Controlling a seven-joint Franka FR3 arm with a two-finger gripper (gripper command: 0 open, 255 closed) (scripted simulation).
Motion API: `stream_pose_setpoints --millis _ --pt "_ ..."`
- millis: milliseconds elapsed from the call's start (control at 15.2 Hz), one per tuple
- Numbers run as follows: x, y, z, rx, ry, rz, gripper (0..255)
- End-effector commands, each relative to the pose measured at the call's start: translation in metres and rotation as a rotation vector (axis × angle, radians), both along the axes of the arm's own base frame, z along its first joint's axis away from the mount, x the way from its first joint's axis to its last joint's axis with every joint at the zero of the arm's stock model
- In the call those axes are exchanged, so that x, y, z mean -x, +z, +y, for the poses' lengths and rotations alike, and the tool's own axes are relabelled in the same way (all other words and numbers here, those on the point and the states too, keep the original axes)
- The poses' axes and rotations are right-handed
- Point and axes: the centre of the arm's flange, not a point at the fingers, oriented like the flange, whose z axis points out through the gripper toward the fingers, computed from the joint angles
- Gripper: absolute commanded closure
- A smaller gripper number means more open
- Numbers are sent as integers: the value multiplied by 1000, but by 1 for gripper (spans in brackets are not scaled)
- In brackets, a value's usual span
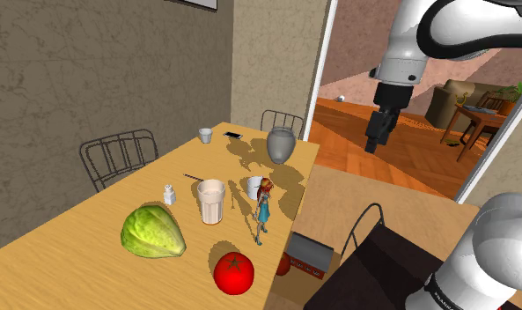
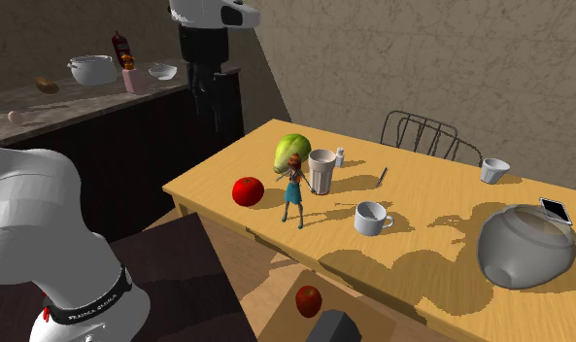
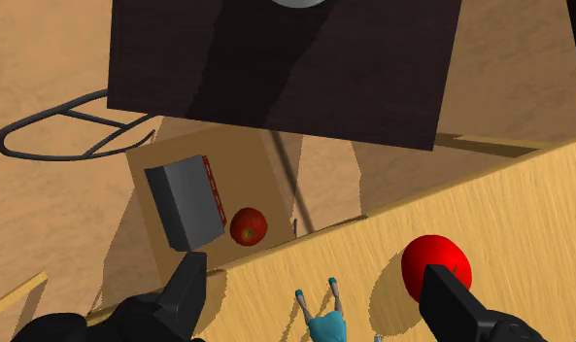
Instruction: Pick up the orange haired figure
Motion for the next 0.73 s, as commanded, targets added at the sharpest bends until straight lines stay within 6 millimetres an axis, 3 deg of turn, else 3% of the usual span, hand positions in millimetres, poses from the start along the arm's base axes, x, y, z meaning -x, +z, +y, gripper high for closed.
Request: stream_pose_setpoints --millis 0,660 --pt "0 0 0 0 0 0 0" --pt "-103 -80 13 -130 1 8 0"
